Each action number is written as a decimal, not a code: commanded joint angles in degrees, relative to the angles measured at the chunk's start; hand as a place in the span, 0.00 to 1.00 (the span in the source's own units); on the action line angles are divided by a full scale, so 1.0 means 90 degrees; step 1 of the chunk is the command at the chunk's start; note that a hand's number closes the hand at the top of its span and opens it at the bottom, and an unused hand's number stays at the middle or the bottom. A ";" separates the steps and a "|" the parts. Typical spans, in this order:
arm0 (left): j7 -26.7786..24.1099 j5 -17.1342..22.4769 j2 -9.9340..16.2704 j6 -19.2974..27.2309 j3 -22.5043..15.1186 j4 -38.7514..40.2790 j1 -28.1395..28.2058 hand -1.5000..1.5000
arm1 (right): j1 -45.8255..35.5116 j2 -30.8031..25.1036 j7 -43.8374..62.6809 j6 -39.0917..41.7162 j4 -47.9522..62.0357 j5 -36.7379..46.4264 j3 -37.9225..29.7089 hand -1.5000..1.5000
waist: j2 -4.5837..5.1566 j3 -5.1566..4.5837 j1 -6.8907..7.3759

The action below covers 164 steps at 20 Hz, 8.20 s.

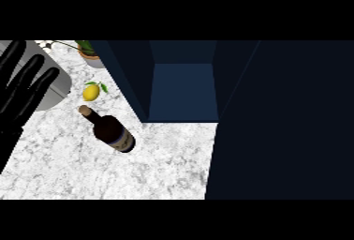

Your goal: Pick up the wine, place it into the cabinet and close the cabinet

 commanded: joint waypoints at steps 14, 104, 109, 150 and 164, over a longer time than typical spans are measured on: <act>0.0263 -0.0272 0.0078 0.0149 0.0066 0.0376 -0.0136 0.00 | -0.0705 -0.0123 0.1480 -0.0960 -0.1212 0.0830 0.0688 0.00 | 0.0000 -0.0002 -0.0052; -0.8022 -0.2484 -0.0400 -0.2684 0.0571 1.0175 -0.0316 1.00 | -0.1743 -0.1905 0.2082 -0.3190 -0.1347 0.1549 0.2003 0.00 | -0.0015 -0.0009 -0.0060; -0.8292 -0.2593 -0.0274 -0.2505 0.0570 1.0088 -0.0332 1.00 | -0.1439 -0.2048 0.1771 -0.3257 -0.1409 0.1691 0.2342 0.00 | -0.0021 -0.0008 -0.0092; -0.5942 -0.2145 -0.1331 0.0895 -0.2515 0.4867 0.1660 1.00 | -0.0219 -0.3194 0.0372 -0.3182 -0.1805 0.0522 0.1547 0.00 | -0.0007 0.0002 -0.0101; -0.5574 -0.2289 -0.1331 0.1492 -0.2030 0.6409 -0.0422 1.00 | -0.0025 -0.3099 0.0005 -0.3226 -0.1551 0.0547 0.1798 0.00 | 0.0013 -0.0005 -0.0153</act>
